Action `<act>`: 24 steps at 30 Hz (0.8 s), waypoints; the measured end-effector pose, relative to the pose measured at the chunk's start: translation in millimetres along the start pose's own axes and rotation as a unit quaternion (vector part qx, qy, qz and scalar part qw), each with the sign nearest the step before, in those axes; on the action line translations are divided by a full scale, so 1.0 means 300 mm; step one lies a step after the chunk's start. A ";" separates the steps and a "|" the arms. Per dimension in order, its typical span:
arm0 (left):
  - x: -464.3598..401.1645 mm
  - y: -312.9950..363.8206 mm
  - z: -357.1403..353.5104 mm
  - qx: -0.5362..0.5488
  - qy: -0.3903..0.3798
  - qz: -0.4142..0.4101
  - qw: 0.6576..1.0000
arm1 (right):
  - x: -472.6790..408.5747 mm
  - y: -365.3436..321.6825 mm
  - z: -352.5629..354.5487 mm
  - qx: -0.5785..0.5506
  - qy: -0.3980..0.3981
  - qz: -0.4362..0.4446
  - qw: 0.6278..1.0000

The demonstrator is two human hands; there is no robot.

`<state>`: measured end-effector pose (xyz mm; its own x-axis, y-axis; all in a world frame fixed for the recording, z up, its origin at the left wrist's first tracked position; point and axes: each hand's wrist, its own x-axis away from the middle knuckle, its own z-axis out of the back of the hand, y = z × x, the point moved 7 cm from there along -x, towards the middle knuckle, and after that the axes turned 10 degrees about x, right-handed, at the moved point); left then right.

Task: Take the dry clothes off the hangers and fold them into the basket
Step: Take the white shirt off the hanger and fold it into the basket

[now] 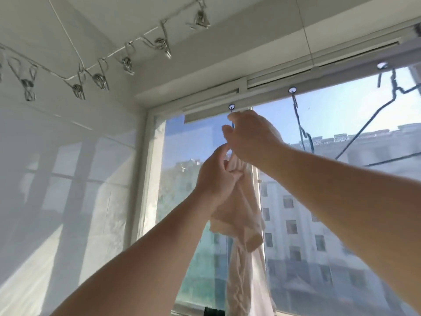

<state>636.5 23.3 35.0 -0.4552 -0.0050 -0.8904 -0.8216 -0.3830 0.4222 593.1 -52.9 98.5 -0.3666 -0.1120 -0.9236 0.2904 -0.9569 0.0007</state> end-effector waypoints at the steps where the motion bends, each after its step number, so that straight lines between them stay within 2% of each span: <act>1: -0.003 -0.004 -0.021 -0.016 -0.012 -0.016 1.000 | -0.022 0.005 -0.021 0.029 -0.010 -0.014 0.999; 4: -0.003 -0.017 -0.083 -0.060 -0.048 -0.058 0.995 | -0.058 0.033 -0.083 0.124 -0.050 -0.049 0.990; 7: -0.012 -0.032 -0.124 -0.051 -0.076 -0.076 0.993 | -0.065 0.084 -0.129 0.176 -0.091 -0.085 0.976; 10: -0.025 -0.052 -0.145 0.031 -0.122 -0.073 0.989 | -0.078 0.131 -0.137 0.185 -0.045 -0.070 0.979; 13: -0.069 -0.078 -0.114 0.073 -0.073 -0.062 0.993 | -0.080 0.192 -0.140 0.178 -0.001 -0.051 0.983; 14: -0.090 -0.081 -0.101 0.055 -0.051 -0.070 0.995 | -0.077 0.211 -0.142 0.177 0.006 -0.051 0.983; 16: -0.141 -0.068 -0.086 -0.051 -0.015 -0.123 0.991 | -0.072 0.246 -0.143 0.178 0.019 -0.051 0.983; 19: -0.216 -0.034 -0.119 -0.205 -0.042 -0.202 0.957 | -0.054 0.269 -0.129 0.158 0.053 -0.039 0.985; 24: -0.309 0.018 -0.181 -0.261 -0.092 -0.213 0.937 | 0.015 0.305 -0.066 0.094 0.110 -0.033 0.989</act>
<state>692.8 -28.5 110.7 -0.2157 0.3925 -0.8941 -0.6847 -0.7136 -0.1480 635.6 -135.7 86.9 -0.1722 -0.0070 -0.9850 0.0949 -0.9954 -0.0096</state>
